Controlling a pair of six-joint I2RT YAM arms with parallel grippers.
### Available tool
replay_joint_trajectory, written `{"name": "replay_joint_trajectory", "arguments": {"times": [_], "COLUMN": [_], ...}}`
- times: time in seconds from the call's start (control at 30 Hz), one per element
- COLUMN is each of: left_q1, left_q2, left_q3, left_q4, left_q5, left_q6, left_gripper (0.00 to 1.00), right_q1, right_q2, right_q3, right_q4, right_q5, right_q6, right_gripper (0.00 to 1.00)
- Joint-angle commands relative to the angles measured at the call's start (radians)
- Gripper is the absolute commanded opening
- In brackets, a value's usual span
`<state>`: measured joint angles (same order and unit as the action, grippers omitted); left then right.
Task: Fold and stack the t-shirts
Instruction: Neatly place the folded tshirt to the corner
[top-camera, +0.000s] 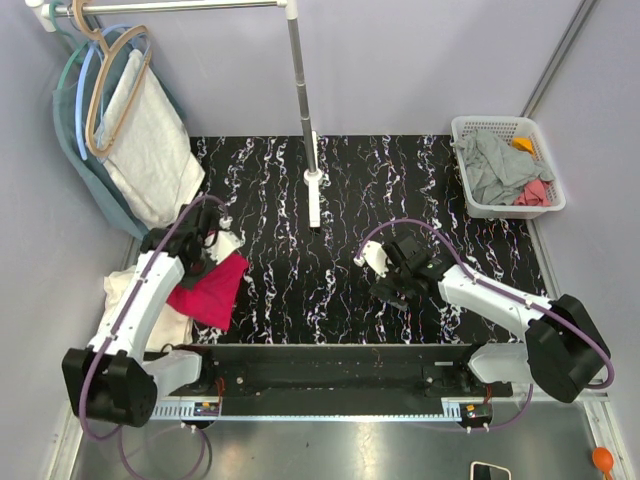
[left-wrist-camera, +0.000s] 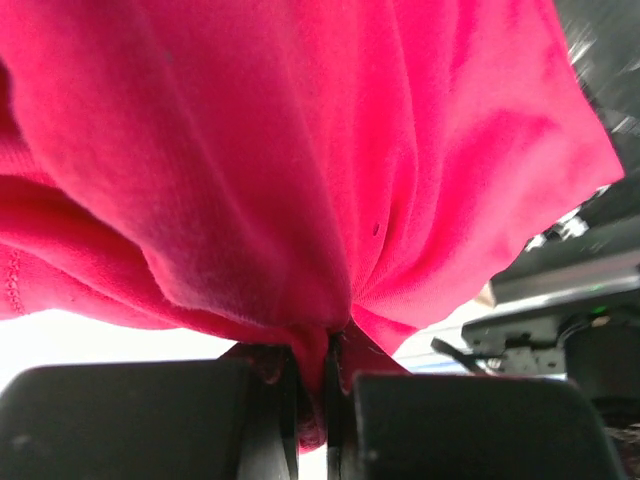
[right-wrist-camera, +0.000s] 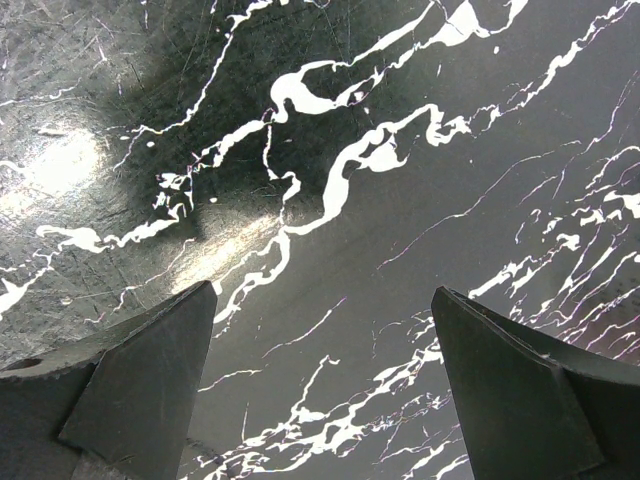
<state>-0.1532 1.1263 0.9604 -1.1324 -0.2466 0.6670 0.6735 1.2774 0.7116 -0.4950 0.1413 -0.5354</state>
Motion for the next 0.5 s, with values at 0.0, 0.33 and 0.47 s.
{"name": "replay_joint_trajectory", "arguments": {"times": [0.0,0.33,0.47], "left_q1": [0.108,0.441,0.558], "left_q2": [-0.094,-0.220,-0.232], "left_q3": [-0.058,-0.115,-0.137], "left_q4": [-0.015,-0.012,0.022], "left_q5": [-0.062,0.016,0.038], "left_q6": [0.153,0.387,0.496], "left_gripper": [0.00,0.00,0.00], "right_q1": [0.006,0.005,0.005], "right_q2": [-0.003,0.014,0.020], "right_q3": [-0.006,-0.001,-0.003], "right_q4": [0.022,0.021,0.016], "right_q5": [0.018,0.012,0.015], "right_q6": [0.005,0.008,0.011], "right_gripper": [1.00,1.00,1.00]}}
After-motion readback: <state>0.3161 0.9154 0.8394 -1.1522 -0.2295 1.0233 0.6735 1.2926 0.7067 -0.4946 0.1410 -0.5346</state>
